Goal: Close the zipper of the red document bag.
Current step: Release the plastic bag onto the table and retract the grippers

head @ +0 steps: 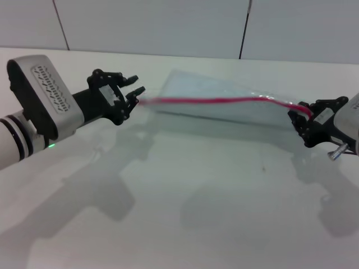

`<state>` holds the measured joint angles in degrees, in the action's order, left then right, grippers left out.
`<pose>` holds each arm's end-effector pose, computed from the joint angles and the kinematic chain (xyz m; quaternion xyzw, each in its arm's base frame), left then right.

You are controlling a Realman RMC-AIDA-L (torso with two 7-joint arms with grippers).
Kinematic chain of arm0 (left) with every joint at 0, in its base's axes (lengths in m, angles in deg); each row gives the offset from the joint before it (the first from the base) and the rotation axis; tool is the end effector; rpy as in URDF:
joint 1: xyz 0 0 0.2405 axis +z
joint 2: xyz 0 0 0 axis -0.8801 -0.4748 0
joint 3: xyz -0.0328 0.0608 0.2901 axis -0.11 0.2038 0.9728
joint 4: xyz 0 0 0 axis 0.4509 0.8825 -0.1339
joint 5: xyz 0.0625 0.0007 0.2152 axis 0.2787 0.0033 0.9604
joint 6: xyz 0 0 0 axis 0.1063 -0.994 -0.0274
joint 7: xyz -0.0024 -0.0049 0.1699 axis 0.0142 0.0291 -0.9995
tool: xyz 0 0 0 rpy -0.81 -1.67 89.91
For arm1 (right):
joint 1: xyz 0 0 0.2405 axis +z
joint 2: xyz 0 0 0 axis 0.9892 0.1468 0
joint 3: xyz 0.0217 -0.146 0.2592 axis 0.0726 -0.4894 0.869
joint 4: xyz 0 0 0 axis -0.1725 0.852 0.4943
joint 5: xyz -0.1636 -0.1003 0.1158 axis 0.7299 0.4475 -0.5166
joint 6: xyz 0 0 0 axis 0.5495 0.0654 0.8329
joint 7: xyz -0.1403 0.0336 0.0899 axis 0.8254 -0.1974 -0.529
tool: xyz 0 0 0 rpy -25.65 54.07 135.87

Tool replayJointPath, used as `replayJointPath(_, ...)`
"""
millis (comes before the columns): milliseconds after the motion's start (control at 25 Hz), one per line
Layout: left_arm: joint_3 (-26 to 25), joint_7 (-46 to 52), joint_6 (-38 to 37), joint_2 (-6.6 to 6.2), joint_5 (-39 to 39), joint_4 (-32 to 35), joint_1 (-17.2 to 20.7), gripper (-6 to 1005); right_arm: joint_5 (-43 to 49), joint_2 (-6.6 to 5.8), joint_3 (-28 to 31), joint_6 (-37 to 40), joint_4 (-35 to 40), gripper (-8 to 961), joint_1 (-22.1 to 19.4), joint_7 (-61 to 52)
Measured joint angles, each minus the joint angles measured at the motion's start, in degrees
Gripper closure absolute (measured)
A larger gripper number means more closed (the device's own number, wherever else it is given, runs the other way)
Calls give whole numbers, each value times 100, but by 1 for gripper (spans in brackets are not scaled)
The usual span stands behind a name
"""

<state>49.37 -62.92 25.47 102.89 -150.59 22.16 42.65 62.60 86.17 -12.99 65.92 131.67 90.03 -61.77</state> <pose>-0.2920 0.4178 -0.0475 -0.8935 0.0567 -0.1115 0.4313 0.2672 0.3859 -0.0525 -0.8950 0.1476 0.0208 0.4204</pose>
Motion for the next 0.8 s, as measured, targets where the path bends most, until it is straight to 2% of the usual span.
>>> replayJointPath(120,-28,-2,10,4,-106,-38,2,841,17,5,77,2,0,885,-30,-1)
replayJointPath(320,-32,-54,20,7,-414,-122,6,724,21,18,163,5,55,663,-115,-11)
replayJointPath(440,-32,-92,27,8,-503,-128,12,654,95,19,168,131,168,424,-191,-27)
replayJointPath(680,-42,-143,31,11,-793,-144,42,500,192,39,291,353,503,297,-394,-130)
replayJointPath(800,-40,-364,85,17,-1173,-146,115,502,170,56,301,253,727,234,-526,-165)
